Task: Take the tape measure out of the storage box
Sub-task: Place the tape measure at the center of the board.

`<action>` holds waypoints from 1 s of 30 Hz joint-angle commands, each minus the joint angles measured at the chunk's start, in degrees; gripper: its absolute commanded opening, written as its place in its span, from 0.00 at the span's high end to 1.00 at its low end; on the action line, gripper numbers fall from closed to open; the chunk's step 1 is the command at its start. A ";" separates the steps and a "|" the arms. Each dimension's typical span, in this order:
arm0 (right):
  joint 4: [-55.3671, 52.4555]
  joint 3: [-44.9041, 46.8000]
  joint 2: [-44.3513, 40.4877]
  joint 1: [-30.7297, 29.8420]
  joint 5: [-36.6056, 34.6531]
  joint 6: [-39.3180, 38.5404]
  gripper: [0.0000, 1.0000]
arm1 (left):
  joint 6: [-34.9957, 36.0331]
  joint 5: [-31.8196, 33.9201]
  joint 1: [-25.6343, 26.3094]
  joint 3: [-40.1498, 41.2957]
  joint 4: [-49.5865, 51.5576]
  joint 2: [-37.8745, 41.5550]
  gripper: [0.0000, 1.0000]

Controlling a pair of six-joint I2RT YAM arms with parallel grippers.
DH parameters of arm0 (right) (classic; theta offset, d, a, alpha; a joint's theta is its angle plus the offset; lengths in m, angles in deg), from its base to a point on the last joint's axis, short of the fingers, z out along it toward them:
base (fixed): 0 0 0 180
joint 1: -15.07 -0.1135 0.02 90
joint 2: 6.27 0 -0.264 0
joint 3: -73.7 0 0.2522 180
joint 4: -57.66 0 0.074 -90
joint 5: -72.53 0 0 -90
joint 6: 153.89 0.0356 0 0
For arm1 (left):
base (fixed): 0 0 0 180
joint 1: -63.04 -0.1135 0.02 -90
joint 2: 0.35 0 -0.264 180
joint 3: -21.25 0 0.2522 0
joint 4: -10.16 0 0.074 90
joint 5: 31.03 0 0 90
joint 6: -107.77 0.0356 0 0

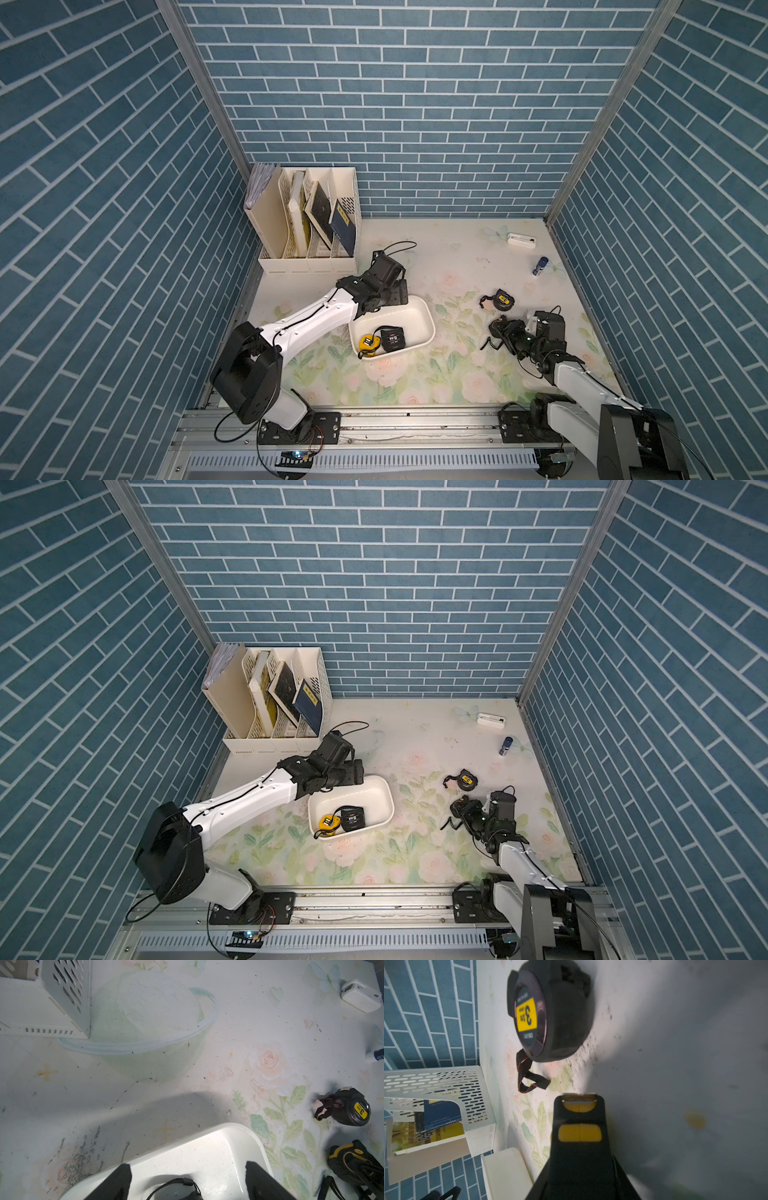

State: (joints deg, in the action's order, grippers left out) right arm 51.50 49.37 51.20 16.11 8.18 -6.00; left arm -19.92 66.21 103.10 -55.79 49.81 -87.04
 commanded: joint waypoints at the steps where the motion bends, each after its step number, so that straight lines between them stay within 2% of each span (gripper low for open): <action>1: -7.50 -3.18 -1.72 0.28 -4.76 -3.37 0.55 | 0.51 -0.22 0.22 -0.84 0.57 -0.75 0.09; 4: -8.81 -4.28 -1.51 0.29 -5.52 -4.27 0.38 | 0.86 -0.43 0.20 -1.64 0.65 -0.81 0.08; 8: -8.66 -4.51 -0.13 0.28 -5.43 -4.45 0.06 | 1.14 -0.39 0.20 -2.19 1.00 -0.84 0.08; 9: -8.78 -4.55 0.16 0.28 -5.48 -4.45 0.01 | 1.17 -0.39 0.20 -2.17 1.07 -0.77 0.08; 15: -11.71 -5.06 0.08 0.28 -7.50 -4.56 0.00 | 0.96 -0.67 0.20 -1.84 1.68 -0.43 0.08; 23: -23.92 -9.24 -3.82 0.28 -18.23 -7.36 0.00 | 2.27 -2.11 0.20 -2.35 5.63 -1.94 0.05; 30: -27.74 -13.12 -2.64 0.29 -23.75 -12.28 0.00 | 2.28 -3.55 0.55 -0.08 7.21 -2.55 0.00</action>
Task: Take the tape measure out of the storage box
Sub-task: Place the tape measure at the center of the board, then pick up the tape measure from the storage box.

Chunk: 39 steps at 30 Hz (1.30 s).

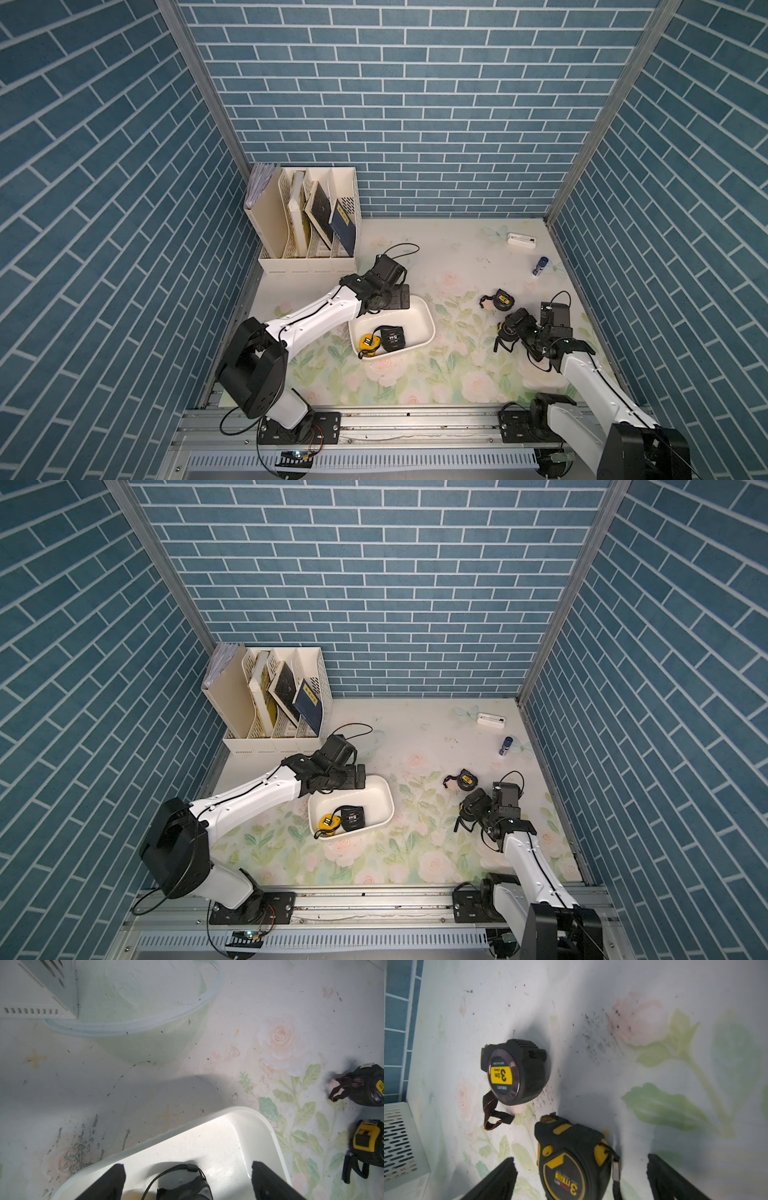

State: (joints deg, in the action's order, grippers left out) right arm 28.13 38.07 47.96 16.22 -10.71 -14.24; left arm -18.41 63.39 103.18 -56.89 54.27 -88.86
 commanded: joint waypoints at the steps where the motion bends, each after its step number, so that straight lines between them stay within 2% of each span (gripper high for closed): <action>1: -4.57 -2.26 0.56 0.17 -5.40 -4.65 0.00 | 0.73 -0.73 0.62 1.17 3.15 -0.87 0.00; 9: -3.18 -7.19 -2.29 0.08 -9.28 -10.32 0.00 | -0.20 -0.67 3.54 1.38 6.65 -2.68 0.00; 19: -0.82 -10.57 0.15 0.09 -9.96 -13.96 0.00 | -4.52 -2.23 8.58 0.95 10.86 -3.67 0.00; 27: 0.97 -8.79 0.61 0.09 -8.37 -13.95 0.00 | -9.81 -4.08 9.15 5.20 9.17 -0.84 0.00; 39: 1.06 -8.58 -0.69 0.09 -8.87 -15.02 0.00 | -8.72 -5.82 9.78 3.55 7.82 -5.91 0.00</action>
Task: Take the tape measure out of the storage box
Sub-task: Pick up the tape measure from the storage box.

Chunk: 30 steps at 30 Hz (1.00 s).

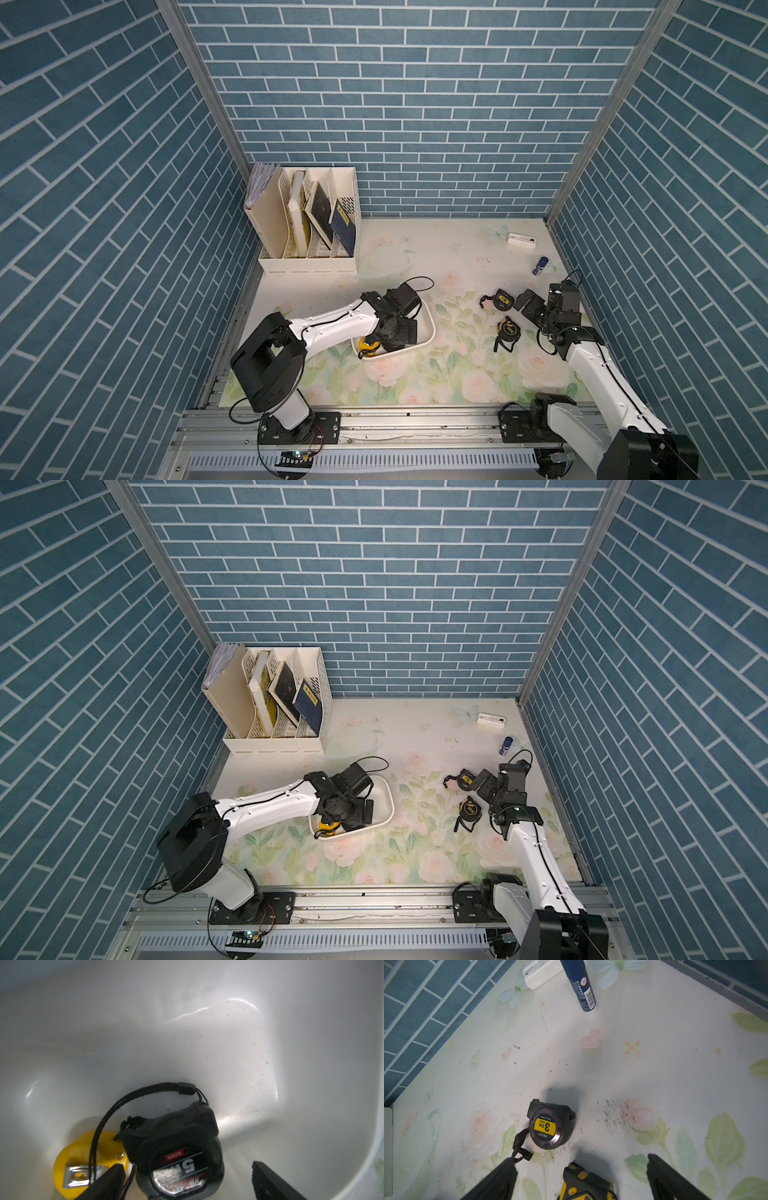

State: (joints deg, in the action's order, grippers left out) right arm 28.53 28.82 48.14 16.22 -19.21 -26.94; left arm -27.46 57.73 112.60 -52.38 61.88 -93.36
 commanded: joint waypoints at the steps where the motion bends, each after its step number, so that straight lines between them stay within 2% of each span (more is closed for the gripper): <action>1: 0.59 0.70 -0.92 0.10 -0.40 -2.40 0.00 | 0.32 -0.17 0.36 -0.71 0.10 -1.52 0.00; 9: 1.68 1.31 -0.28 0.09 0.32 -2.41 0.00 | 0.08 -0.12 0.36 -0.19 -2.21 -2.75 0.01; 15: 1.35 1.16 -0.52 0.08 -0.02 -2.41 0.00 | 0.53 -0.28 0.35 0.11 -3.85 -4.50 0.11; 18: 1.33 1.14 -0.71 0.09 0.12 -2.41 0.00 | 0.80 0.11 0.23 0.24 -4.14 -4.64 0.19; 24: 1.53 1.37 -0.77 0.16 0.43 -1.99 0.00 | 1.37 1.21 -0.08 -0.23 -4.22 -5.15 0.42; 27: 2.20 1.28 -0.46 0.10 1.09 -1.86 0.00 | 1.64 1.80 -0.56 -0.75 -4.27 -5.55 0.63; 30: 3.56 1.43 -0.55 0.08 3.01 -2.29 0.00 | 1.95 2.91 -0.87 -2.23 -3.79 -5.15 0.95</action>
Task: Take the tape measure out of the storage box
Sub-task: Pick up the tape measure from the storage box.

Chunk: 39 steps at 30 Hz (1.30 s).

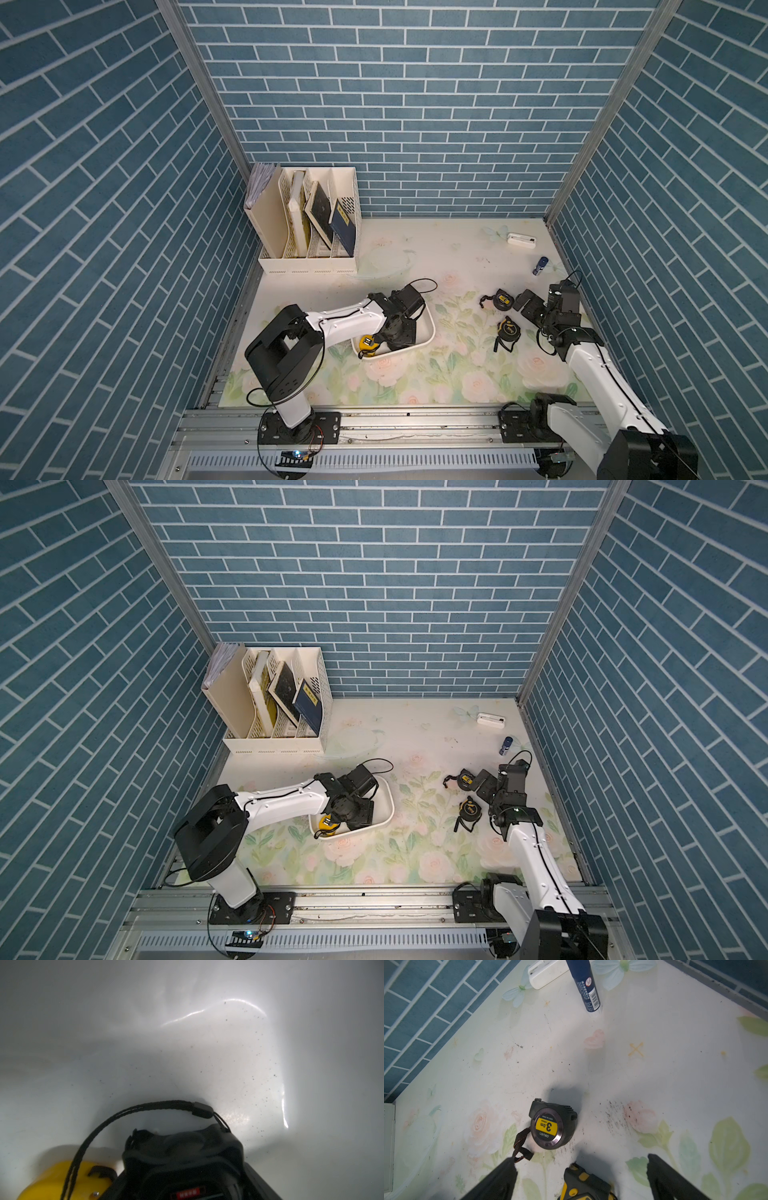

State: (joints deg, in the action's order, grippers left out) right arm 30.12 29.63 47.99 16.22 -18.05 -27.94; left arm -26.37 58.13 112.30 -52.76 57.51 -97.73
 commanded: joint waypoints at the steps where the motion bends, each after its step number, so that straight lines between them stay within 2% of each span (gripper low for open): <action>1: 2.76 0.76 -0.71 0.08 3.04 -1.68 0.00 | 0.97 3.05 -0.61 -2.53 0.93 -0.42 1.00; 8: 6.83 1.95 -2.86 0.00 10.38 -3.42 0.00 | 2.73 5.45 -1.22 -9.95 5.17 2.79 1.00; 14: 13.19 3.36 -5.56 -1.58 19.01 -4.65 0.03 | 2.50 4.07 -2.78 -17.13 6.45 6.97 1.00; 18: 19.96 4.79 -7.18 -5.27 24.06 -4.12 0.03 | 1.04 2.11 -6.00 -17.89 0.57 10.76 1.00; 21: 26.50 5.67 -7.22 -10.13 26.07 -2.98 0.03 | -1.82 -1.99 -9.18 -14.67 -9.65 13.58 1.00; 23: 31.70 5.96 -6.60 -13.93 26.76 -1.92 0.04 | -3.47 -4.26 -10.24 -13.46 -14.51 13.69 1.00; 30: 45.09 4.80 0.39 -24.28 27.65 -1.52 0.04 | -6.79 -7.26 -10.40 -13.21 -22.05 11.97 1.00; 39: 54.94 0.85 10.35 -32.51 23.38 -3.64 0.09 | -10.66 -6.89 -10.40 -12.28 -25.96 12.88 1.00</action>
State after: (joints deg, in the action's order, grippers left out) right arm 78.25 33.09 56.97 -14.95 7.08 -29.84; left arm -35.33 51.15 101.85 -65.61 36.33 -86.19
